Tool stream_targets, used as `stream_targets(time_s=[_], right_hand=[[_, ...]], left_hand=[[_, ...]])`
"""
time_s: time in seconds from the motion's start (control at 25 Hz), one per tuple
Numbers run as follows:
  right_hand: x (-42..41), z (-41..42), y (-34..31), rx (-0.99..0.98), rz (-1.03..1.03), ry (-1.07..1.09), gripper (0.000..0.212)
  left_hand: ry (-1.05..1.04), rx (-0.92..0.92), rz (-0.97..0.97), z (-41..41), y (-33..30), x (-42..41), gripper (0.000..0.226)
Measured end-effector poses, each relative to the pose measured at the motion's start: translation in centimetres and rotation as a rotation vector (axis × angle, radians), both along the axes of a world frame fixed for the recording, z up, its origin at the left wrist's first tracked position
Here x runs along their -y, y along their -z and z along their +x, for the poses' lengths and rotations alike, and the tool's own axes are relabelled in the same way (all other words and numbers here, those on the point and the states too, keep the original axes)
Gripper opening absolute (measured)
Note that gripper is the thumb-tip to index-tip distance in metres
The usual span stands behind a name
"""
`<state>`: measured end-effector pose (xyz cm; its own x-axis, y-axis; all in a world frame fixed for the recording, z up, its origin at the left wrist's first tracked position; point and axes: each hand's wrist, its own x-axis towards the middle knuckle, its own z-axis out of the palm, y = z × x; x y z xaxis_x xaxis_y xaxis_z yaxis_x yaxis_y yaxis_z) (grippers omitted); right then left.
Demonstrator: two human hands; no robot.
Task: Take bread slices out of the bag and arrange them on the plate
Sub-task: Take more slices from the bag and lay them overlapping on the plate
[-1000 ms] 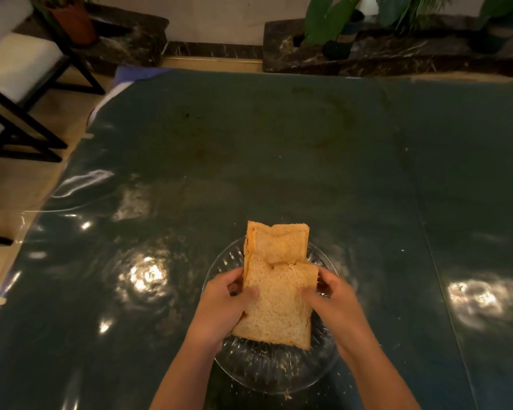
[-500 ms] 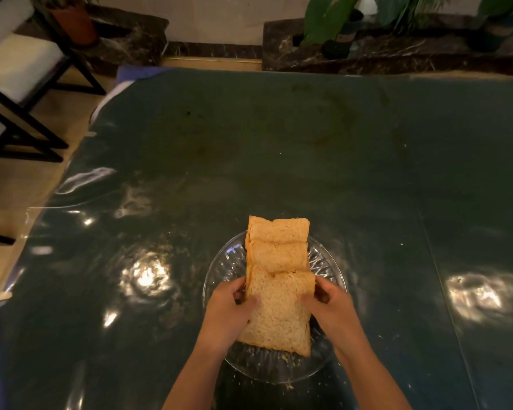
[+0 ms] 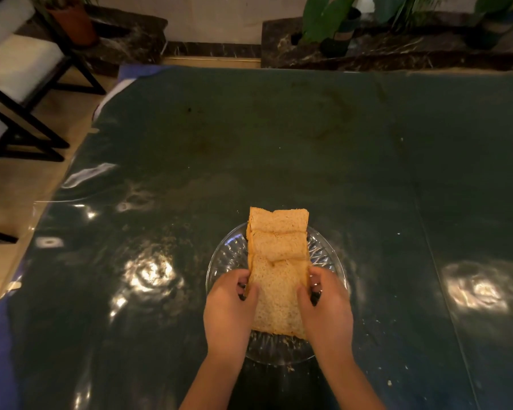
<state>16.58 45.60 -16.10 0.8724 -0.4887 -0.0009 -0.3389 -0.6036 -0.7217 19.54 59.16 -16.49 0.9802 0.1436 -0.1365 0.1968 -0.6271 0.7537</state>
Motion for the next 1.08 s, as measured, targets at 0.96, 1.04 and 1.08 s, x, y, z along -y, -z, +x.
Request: stream_targets(time_s=[0.96,1.04,1.08], right_hand=[[0.1,-3.8,0.6,-0.124,0.169,0.044,0.024],[0.3,-3.5,0.8,-0.106,0.140,0.002,0.034],[0.4,-3.3,1.0,-0.116,0.155,-0.020,0.035]], left_hand=[[-0.038,-0.126,-0.169,-3.8,0.2,-1.9,0.022],[-0.001,-0.071,-0.123,-3.4,0.4,-2.0,0.031],[0.027,-0.062,-0.120,-3.0,0.6,-2.1,0.033]])
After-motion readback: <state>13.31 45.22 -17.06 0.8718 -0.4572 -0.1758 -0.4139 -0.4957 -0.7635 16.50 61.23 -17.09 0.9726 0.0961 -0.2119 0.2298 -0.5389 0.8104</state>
